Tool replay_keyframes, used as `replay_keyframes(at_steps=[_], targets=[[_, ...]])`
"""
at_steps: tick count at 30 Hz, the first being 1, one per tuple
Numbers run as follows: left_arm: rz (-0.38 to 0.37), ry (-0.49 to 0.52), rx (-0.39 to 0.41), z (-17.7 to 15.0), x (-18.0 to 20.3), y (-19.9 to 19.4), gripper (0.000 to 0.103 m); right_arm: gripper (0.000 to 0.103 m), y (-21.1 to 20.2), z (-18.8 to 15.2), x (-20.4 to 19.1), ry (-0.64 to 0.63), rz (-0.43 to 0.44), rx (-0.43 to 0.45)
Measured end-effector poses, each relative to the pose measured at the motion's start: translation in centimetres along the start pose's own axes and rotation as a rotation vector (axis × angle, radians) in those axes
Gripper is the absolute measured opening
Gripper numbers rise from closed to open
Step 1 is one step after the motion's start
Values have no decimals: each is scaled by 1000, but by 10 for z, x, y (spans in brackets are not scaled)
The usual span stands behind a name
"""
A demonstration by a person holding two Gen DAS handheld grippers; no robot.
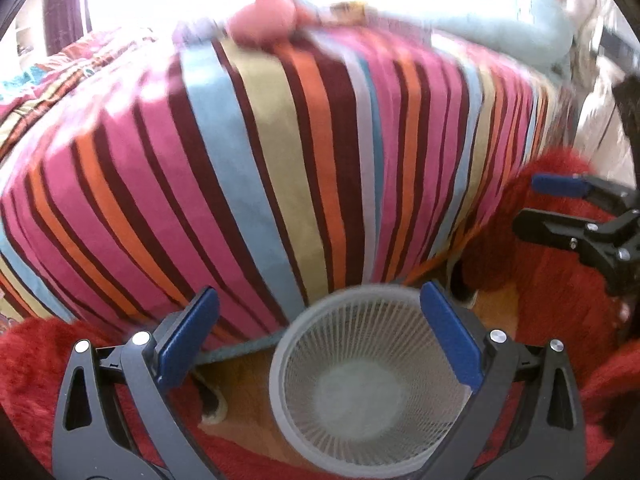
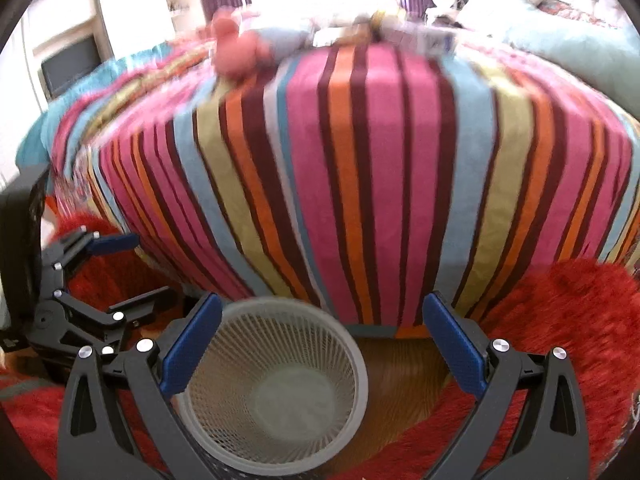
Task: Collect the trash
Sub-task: 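Grasp the pink-and-blue plush with the left tool while the right tool grasps the white COSNORI box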
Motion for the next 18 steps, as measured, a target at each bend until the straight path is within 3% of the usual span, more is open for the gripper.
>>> replay_keyframes(at_steps=[3, 7, 9, 12, 18], targets=[[-52, -17, 138, 45, -6, -25, 97, 96, -20, 40, 14, -31, -32, 115], [53, 79, 313, 121, -6, -29, 97, 96, -18, 105, 30, -100, -106, 256], [69, 98, 321, 149, -6, -17, 97, 96, -4, 138, 43, -83, -123, 294], [79, 109, 303, 182, -9, 8, 97, 96, 25, 177, 55, -68, -90, 266], [96, 78, 203, 207, -26, 60, 97, 96, 78, 205, 61, -181, -122, 155]])
Point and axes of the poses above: each gripper's, at about its wrist camera, not at the fingertips, and y roughly the way its jaws point, x to its right, z to its top, the point moved 4 cm from there along y, roughly the way its jaws point, and after that the axes turned 8 degrees about -z, right-handed, at the moved point
